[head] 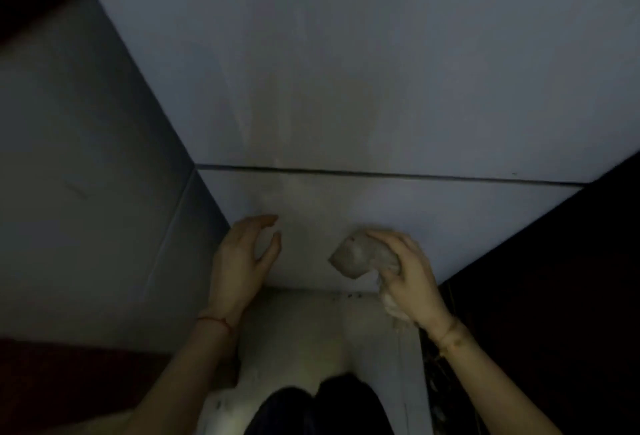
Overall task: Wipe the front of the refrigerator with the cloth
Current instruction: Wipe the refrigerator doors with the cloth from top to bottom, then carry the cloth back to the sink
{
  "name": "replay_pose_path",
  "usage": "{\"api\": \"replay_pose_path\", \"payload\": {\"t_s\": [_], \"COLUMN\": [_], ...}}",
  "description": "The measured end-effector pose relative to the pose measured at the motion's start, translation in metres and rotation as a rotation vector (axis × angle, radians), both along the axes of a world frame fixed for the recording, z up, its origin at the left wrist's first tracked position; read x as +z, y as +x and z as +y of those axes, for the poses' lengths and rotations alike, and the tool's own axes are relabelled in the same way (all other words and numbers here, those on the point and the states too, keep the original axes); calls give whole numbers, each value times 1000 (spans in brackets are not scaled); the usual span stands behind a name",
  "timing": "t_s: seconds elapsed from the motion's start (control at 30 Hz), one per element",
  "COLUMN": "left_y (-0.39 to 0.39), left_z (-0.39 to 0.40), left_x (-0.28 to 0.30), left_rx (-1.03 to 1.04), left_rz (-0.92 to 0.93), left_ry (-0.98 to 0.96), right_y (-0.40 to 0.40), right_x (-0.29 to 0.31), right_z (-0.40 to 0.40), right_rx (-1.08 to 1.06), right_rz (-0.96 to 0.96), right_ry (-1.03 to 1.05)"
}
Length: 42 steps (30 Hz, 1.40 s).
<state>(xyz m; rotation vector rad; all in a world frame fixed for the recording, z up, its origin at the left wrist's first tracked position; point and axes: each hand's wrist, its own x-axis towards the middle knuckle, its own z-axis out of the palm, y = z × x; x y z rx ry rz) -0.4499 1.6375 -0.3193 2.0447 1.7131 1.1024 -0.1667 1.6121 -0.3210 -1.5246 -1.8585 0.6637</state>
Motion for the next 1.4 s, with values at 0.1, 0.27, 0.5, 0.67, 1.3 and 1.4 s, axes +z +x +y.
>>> {"api": "replay_pose_path", "payload": {"t_s": [0.1, 0.27, 0.5, 0.67, 1.3, 1.4], "left_y": [-3, 15, 54, 81, 196, 226], "left_z": [-31, -95, -146, -136, -45, -63], "left_x": [91, 234, 313, 308, 262, 263], "left_rx": [-33, -57, -107, -167, -1060, -1240], "left_rz": [-122, -158, -96, -25, 689, 842], "left_ry": [-269, -502, -834, -965, -1137, -1064], "right_y": [16, 33, 67, 96, -93, -161], "right_x": [87, 234, 317, 313, 293, 296], "right_z": [-34, -110, -211, -264, -412, -422], "right_rx": [-16, -148, -428, -621, -1955, -2184], "right_rz": [42, 126, 213, 190, 489, 579], "right_ry": [-131, -212, -321, -415, -626, -600]}}
